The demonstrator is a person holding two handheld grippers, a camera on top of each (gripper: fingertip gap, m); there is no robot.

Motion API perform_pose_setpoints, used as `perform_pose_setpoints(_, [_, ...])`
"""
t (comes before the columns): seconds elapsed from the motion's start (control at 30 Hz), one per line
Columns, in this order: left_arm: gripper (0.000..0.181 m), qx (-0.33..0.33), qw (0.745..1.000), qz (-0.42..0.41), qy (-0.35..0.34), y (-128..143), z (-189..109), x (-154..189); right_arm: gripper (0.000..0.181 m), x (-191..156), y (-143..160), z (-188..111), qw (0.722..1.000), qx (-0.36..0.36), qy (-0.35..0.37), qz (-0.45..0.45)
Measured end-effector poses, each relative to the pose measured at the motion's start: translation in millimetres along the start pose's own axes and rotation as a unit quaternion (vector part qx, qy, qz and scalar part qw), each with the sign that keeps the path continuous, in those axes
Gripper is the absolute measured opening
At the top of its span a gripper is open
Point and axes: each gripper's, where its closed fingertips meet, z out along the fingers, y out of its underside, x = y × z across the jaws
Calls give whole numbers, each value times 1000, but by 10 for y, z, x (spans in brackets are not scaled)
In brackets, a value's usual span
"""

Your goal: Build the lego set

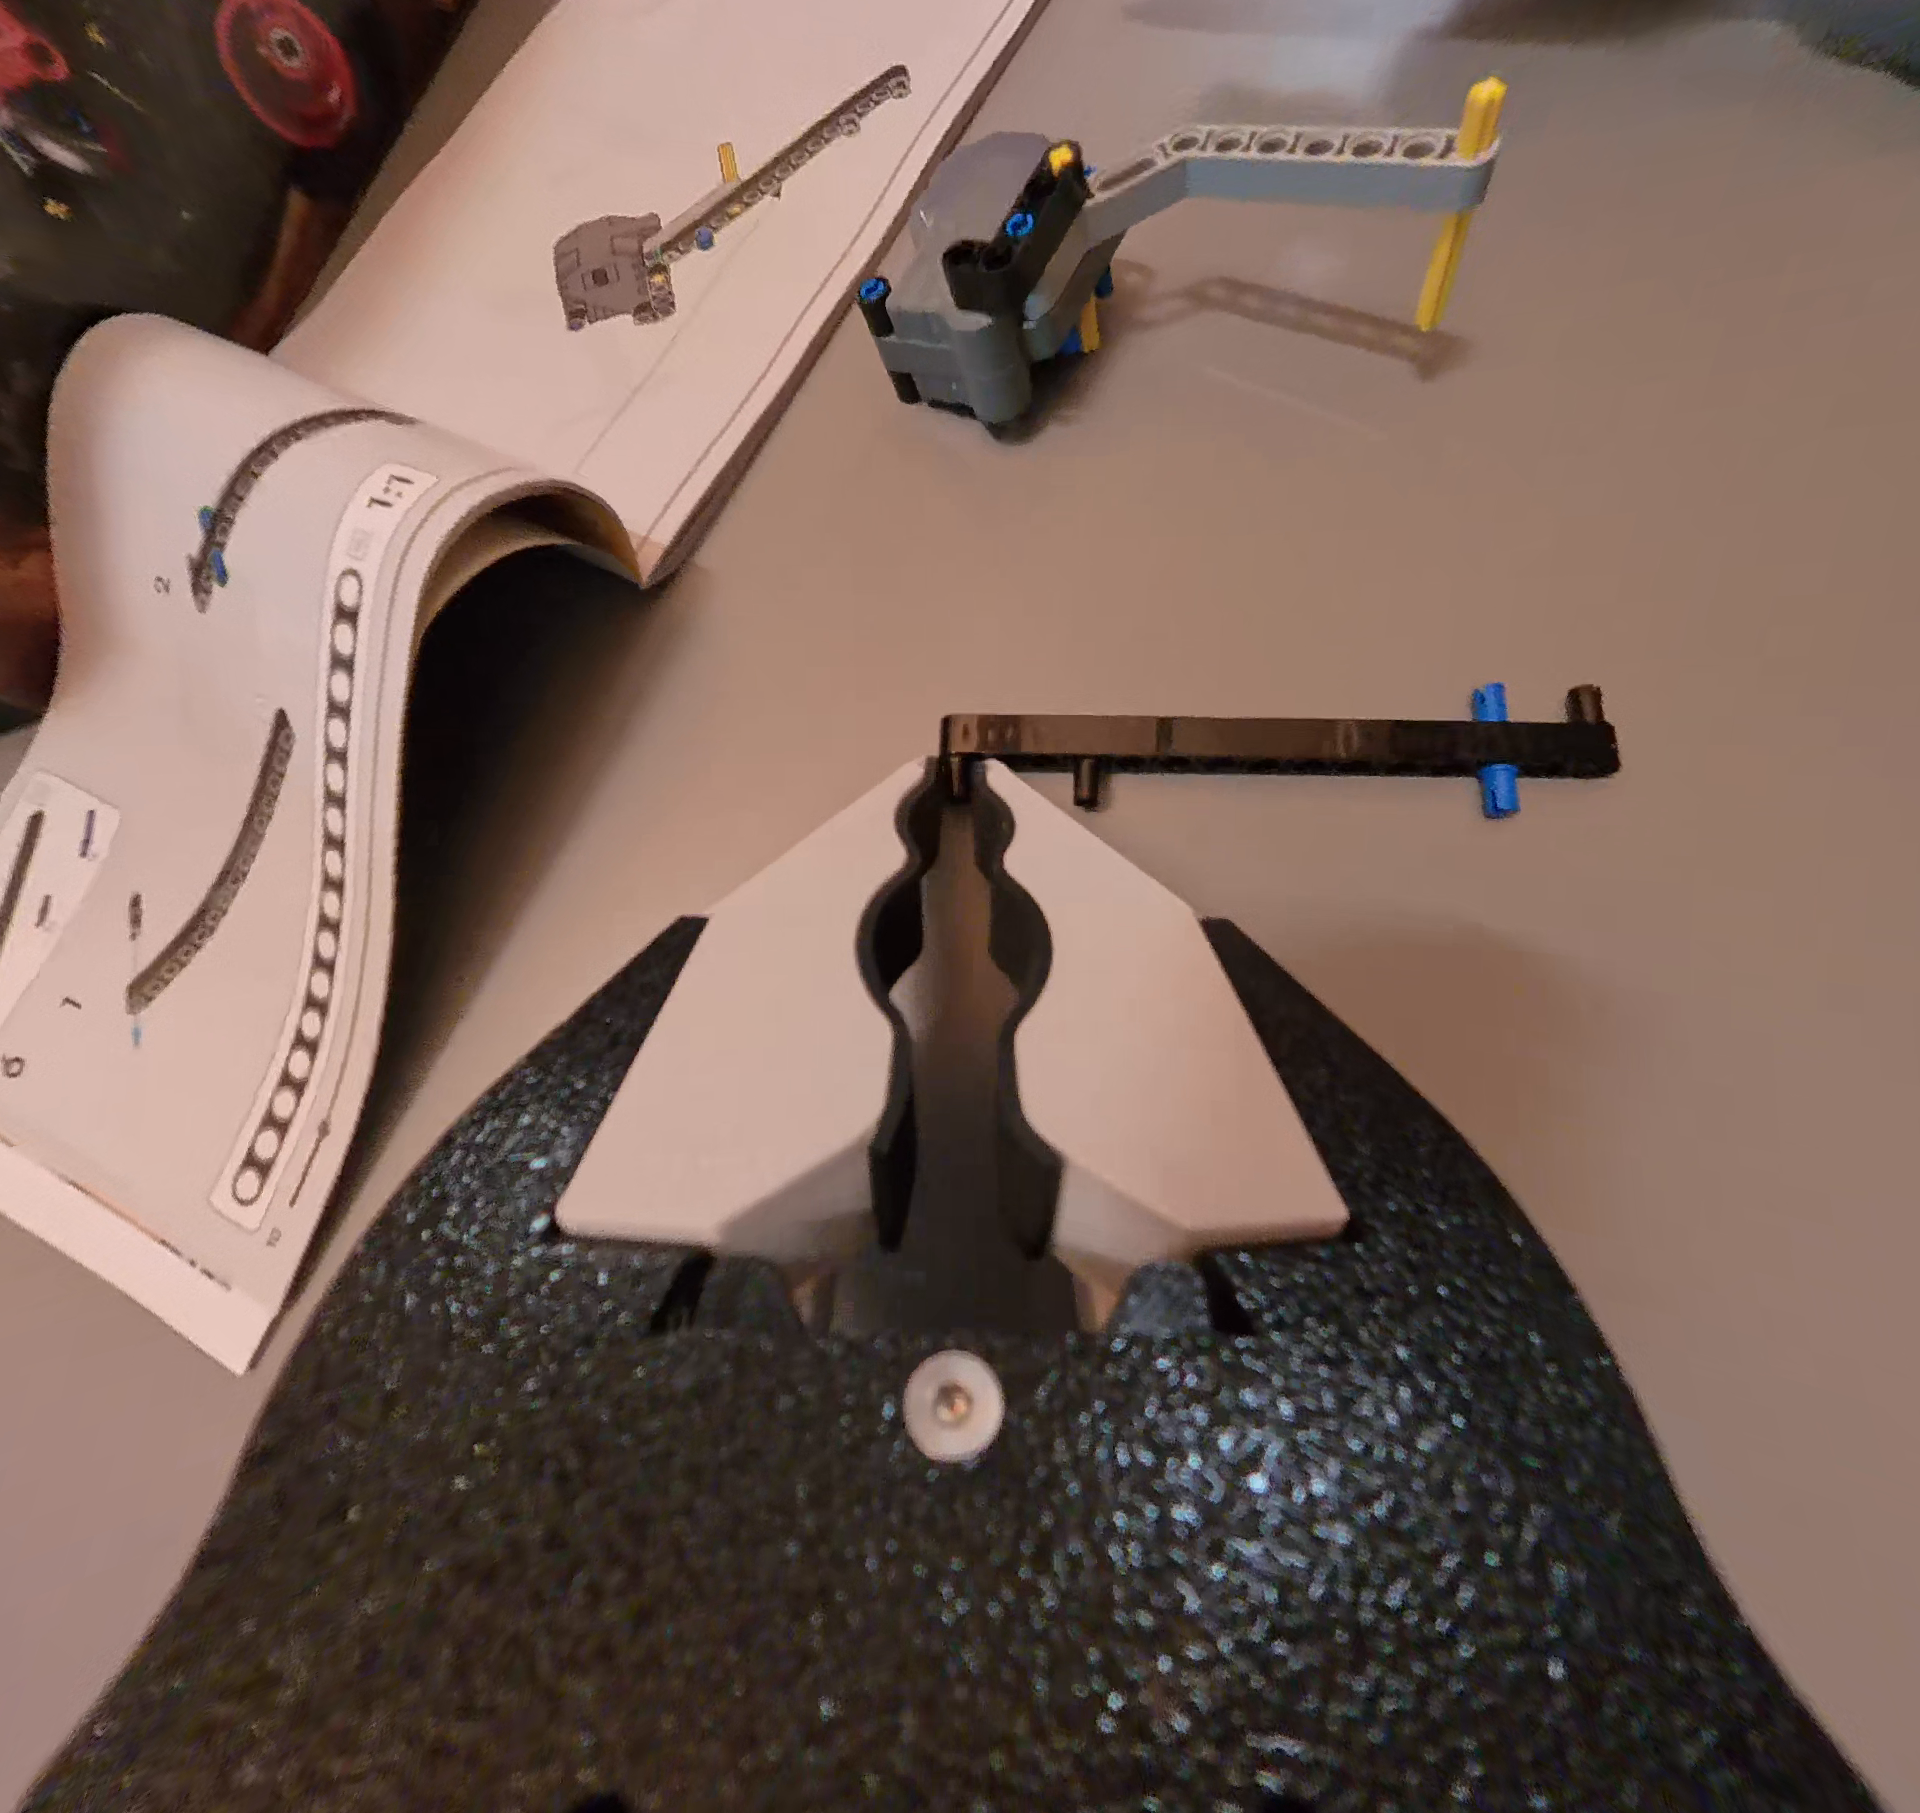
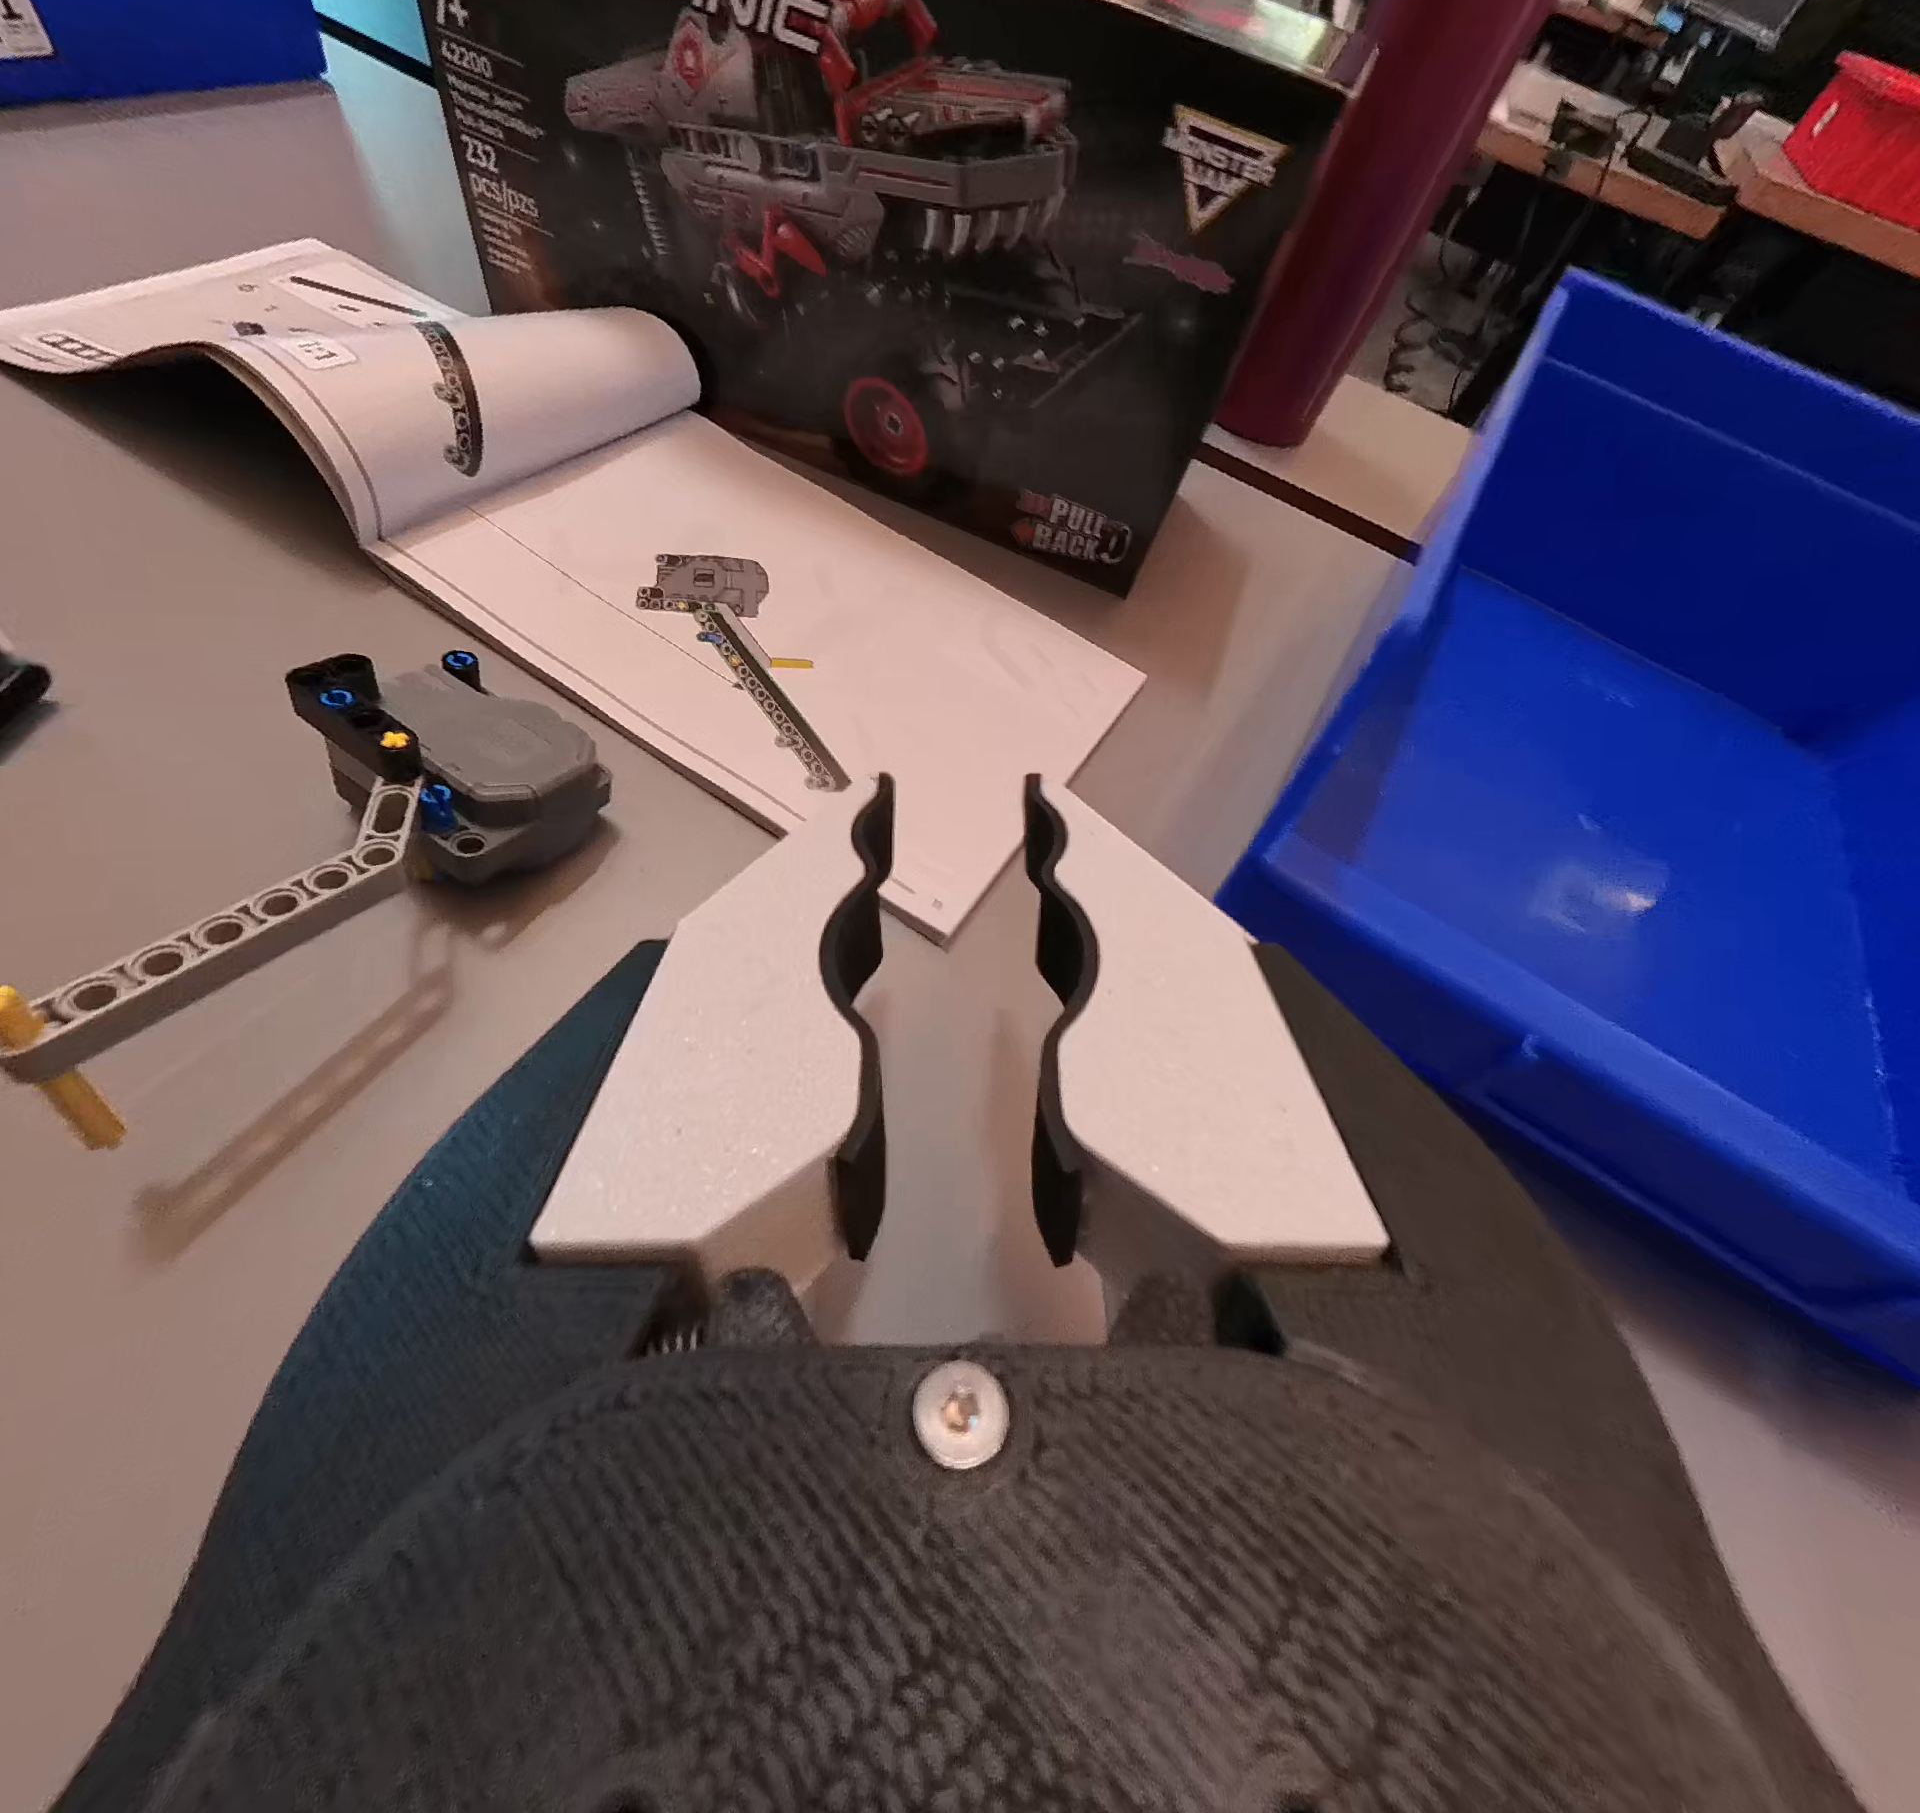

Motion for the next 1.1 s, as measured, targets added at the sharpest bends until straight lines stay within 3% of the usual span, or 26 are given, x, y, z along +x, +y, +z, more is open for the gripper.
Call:
perform_pose_setpoints(0.2, [2, 18, 1000, 2, -13, -150, -57, -26, 34, -102, -162, -180, 998, 4, -53, 22])
perform_pose_setpoints(0.37, [2, 28, 999, -20, -14, -245, -96, -42, 37, -587, -327, -416, 984, -27, -176, 14])
perform_pose_setpoints(0.67, [1, 46, 998, -36, -34, -418, -244, -52, 25, -1048, -640, -664, 976, -57, -208, -26])
perform_pose_setpoints(0.87, [2, 19, 997, -41, -67, -185, -324, -123, 26, -1294, -591, -644, 967, -98, -215, -91])
perform_pose_setpoints(1.0, [2, -15, 998, -36, -52, 120, -332, -80, 25, -1189, -733, -655, 977, -76, -164, -109])
perform_pose_setpoints(1.1, [18, -11, 998, 23, -52, 177, -403, -32, 25, -1102, -743, -727, 981, -72, -150, -96])
